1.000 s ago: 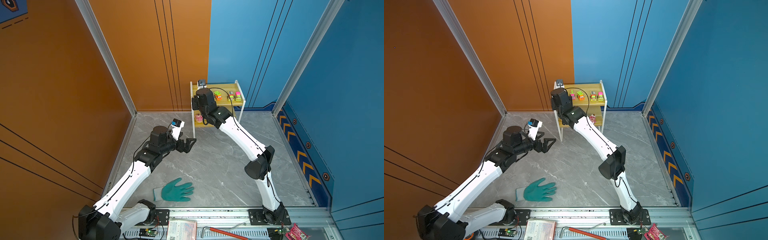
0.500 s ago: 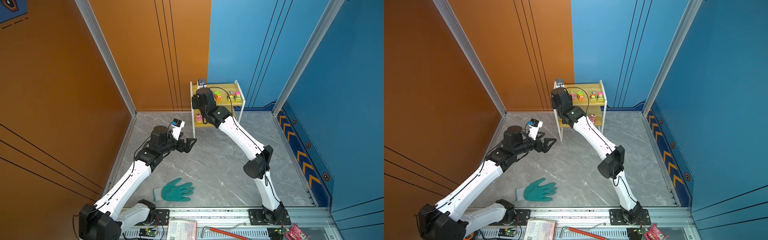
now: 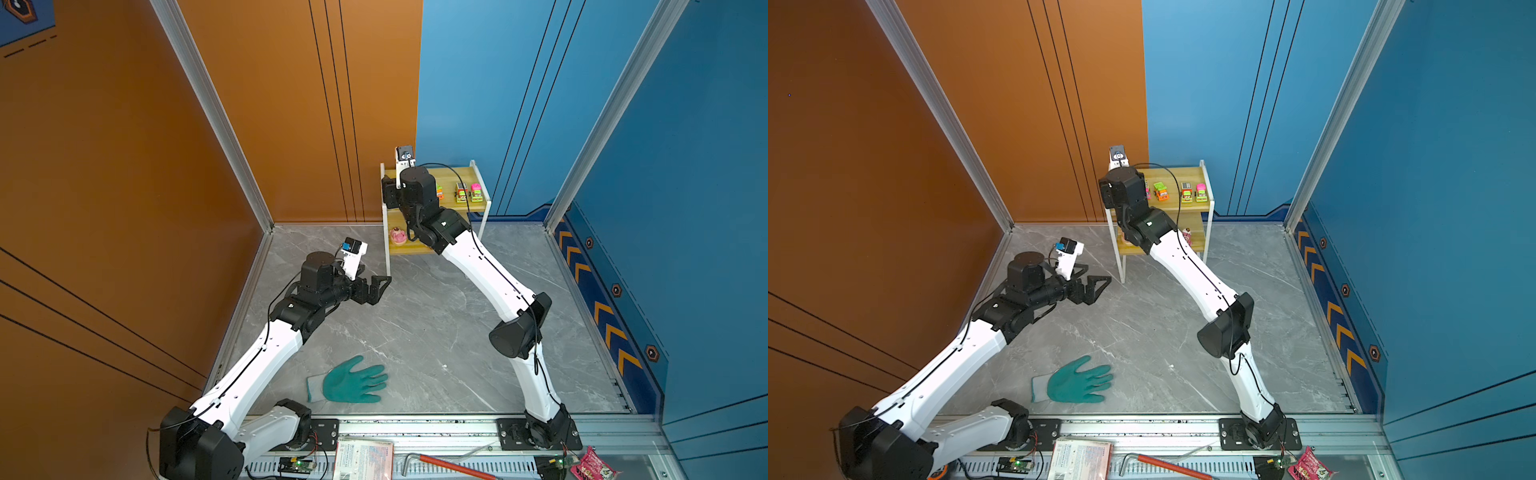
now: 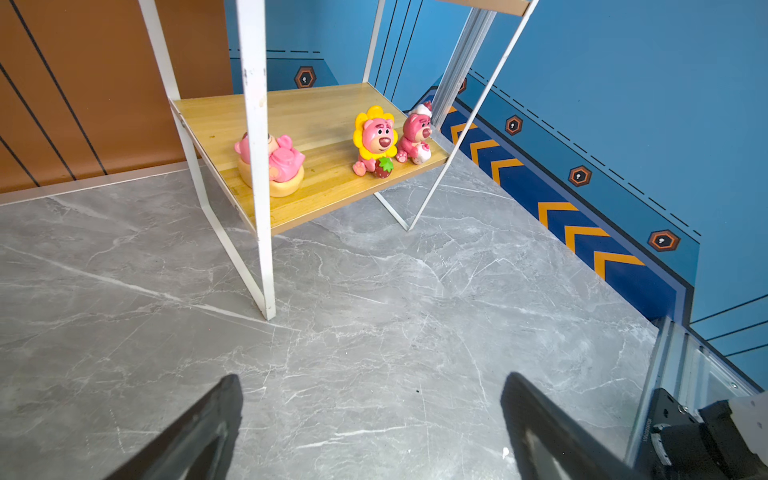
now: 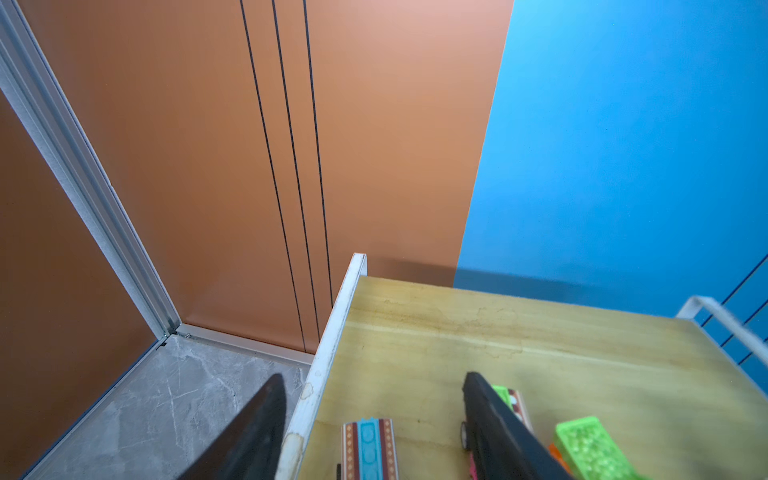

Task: Place and organize the plastic toys onto the shelf

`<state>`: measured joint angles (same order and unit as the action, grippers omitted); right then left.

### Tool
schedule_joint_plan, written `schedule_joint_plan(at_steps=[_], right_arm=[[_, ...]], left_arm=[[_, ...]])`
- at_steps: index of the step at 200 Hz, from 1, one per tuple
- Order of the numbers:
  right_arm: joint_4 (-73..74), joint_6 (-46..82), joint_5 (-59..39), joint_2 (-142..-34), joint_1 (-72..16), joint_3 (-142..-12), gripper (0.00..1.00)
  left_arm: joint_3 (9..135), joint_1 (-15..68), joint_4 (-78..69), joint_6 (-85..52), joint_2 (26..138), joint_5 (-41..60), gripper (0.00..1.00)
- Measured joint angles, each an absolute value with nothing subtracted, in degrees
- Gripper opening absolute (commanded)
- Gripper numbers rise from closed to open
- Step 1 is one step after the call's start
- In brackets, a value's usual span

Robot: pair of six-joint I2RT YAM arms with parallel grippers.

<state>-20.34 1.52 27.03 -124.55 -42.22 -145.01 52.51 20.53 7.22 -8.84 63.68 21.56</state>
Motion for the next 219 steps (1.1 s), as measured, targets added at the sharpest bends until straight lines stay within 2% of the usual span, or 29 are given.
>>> schedule_joint_plan(at_steps=[33,57,89,141,172,219], right_arm=[[-17.5,-2.9,27.3,-113.4,-42.5,-136.6,0.91],[-10.6,-5.2,28.1,-97.7,-42.1,-117.5,0.99],[-2.2,-5.9,30.3,-76.5,-36.6,-87.9,1.00],[2.7,1.0,30.3,-51.4,-20.9,-45.2,1.00],[10.2,3.1,30.2,-46.7,-18.3,-27.1,1.00],[25.7,3.0,30.3,-51.6,-16.6,-12.5,1.00]], left_arm=[[50.9,19.4,6.4,-9.1,63.5,19.6,0.98],[48.2,18.6,5.3,-9.5,61.6,15.2,0.98],[44.2,16.8,3.8,-10.2,56.7,3.1,0.98],[37.5,12.3,-0.1,-11.5,52.9,-19.6,0.98],[32.5,10.0,-6.3,-10.8,55.0,-26.6,0.98],[27.6,9.8,-15.3,-6.7,62.1,-29.2,0.98]])
